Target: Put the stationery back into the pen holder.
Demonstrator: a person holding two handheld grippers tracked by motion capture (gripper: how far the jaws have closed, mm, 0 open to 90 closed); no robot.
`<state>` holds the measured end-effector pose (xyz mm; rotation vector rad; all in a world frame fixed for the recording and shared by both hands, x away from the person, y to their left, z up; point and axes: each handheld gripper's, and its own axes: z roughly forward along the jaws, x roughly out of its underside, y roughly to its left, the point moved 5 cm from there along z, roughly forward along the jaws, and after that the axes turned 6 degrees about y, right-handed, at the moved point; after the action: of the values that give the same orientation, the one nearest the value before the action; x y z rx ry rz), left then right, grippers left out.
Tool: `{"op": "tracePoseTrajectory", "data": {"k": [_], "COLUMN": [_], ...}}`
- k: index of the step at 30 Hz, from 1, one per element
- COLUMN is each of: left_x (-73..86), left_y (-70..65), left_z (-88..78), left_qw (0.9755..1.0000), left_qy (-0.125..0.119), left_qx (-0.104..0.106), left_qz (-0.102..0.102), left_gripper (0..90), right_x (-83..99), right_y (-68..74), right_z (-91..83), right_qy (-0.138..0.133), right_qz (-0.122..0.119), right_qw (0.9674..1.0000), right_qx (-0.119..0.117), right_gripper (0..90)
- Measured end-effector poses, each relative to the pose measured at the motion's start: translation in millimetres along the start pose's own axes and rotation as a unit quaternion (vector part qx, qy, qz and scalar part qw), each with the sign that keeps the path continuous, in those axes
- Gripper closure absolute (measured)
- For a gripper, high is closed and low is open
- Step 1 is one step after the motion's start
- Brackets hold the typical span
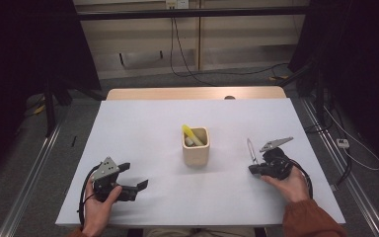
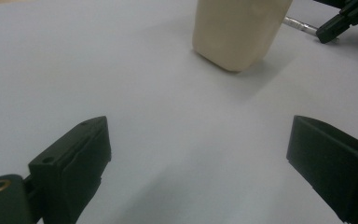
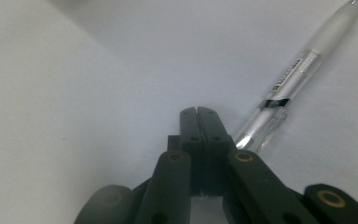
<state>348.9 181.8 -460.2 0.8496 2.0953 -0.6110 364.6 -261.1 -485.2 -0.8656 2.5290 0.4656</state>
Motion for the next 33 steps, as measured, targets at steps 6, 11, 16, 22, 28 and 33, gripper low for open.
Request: {"op": "tracePoseTrajectory", "data": {"k": [6, 11, 16, 22, 28, 33], "left_x": [0.2, 0.0, 0.3, 0.5, 0.6, 0.4], "left_y": [0.2, 0.1, 0.7, 0.2, 0.4, 0.4], "left_z": [-0.4, -0.1, -0.1, 0.3, 0.3, 0.0], "left_qw": [1.0000, 1.0000, 1.0000, 1.0000, 1.0000, 1.0000], "left_qy": [0.003, 0.001, 0.002, 0.006, 0.006, 0.005], "left_qx": [-0.001, 0.000, 0.000, -0.002, -0.001, -0.001], "left_qz": [0.000, 0.003, 0.000, 0.001, 0.001, 0.001], "left_gripper": [6.3, 6.3, 6.3, 6.3, 6.3, 6.3], "right_x": [2.2, 4.5, 8.6, 15.1, 19.6, 21.2], "right_y": [-4.0, -8.0, -14.6, -24.3, -32.9, -37.4], "right_z": [-2.6, -5.3, -10.0, -15.6, -20.0, -22.3], "right_qy": [0.004, 0.006, 0.007, 0.001, -0.002, 0.000], "right_qz": [-0.004, 0.002, 0.005, 0.010, 0.004, 0.005], "right_qw": [1.0000, 1.0000, 0.9997, 0.9993, 0.9986, 0.9975], "right_qx": [0.001, 0.005, 0.024, 0.036, 0.052, 0.071], "right_gripper": [90.0, 90.0, 90.0, 90.0, 90.0, 90.0]}}
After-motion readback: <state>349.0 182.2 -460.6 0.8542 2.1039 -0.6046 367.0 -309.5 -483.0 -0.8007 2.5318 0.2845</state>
